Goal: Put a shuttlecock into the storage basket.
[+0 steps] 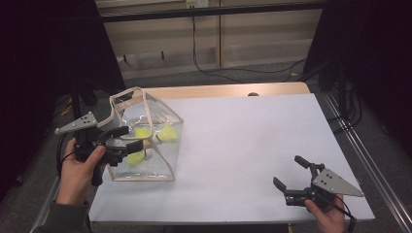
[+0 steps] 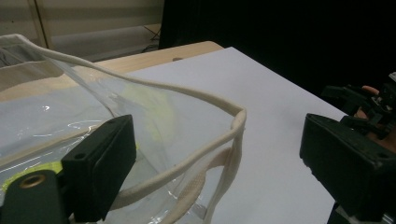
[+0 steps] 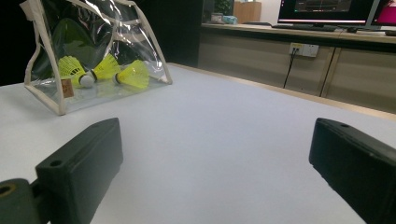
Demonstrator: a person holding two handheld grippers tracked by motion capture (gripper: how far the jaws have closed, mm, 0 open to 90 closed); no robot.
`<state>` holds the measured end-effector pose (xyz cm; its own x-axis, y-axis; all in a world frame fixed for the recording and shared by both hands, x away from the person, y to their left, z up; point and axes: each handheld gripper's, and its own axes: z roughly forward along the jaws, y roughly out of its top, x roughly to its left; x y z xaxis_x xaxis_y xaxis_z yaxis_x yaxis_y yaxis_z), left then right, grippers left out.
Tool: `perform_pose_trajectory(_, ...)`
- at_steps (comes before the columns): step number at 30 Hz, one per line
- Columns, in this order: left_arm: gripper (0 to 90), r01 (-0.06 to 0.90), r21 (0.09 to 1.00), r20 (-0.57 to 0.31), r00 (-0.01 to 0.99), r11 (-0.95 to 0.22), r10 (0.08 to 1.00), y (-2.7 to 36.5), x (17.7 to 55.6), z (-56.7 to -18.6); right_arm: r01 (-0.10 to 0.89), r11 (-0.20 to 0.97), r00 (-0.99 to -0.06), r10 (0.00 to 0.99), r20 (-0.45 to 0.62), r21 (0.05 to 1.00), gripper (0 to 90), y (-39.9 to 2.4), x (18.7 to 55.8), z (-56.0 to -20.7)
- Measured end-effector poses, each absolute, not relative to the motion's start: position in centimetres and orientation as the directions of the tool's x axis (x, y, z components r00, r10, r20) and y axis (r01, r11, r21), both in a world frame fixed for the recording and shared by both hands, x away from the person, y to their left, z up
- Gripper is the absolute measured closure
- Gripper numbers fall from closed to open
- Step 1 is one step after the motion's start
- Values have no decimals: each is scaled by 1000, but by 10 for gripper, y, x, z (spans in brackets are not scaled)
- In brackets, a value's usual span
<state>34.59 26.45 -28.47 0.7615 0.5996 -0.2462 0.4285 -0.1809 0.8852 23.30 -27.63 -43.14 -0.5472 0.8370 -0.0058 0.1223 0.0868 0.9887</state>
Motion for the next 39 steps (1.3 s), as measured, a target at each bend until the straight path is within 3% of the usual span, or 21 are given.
perform_pose_trajectory(15, 114, 411, 893, -247, 786, -182, 566, 254, 345, -282, 125, 87, -550, 835, -4, 988, 26, -276, 233, -432)
perform_pose_trajectory(39, 112, 374, 909, -254, 847, -185, 466, 197, 350, -279, 121, 87, -549, 836, -7, 989, 26, -277, 233, -432)
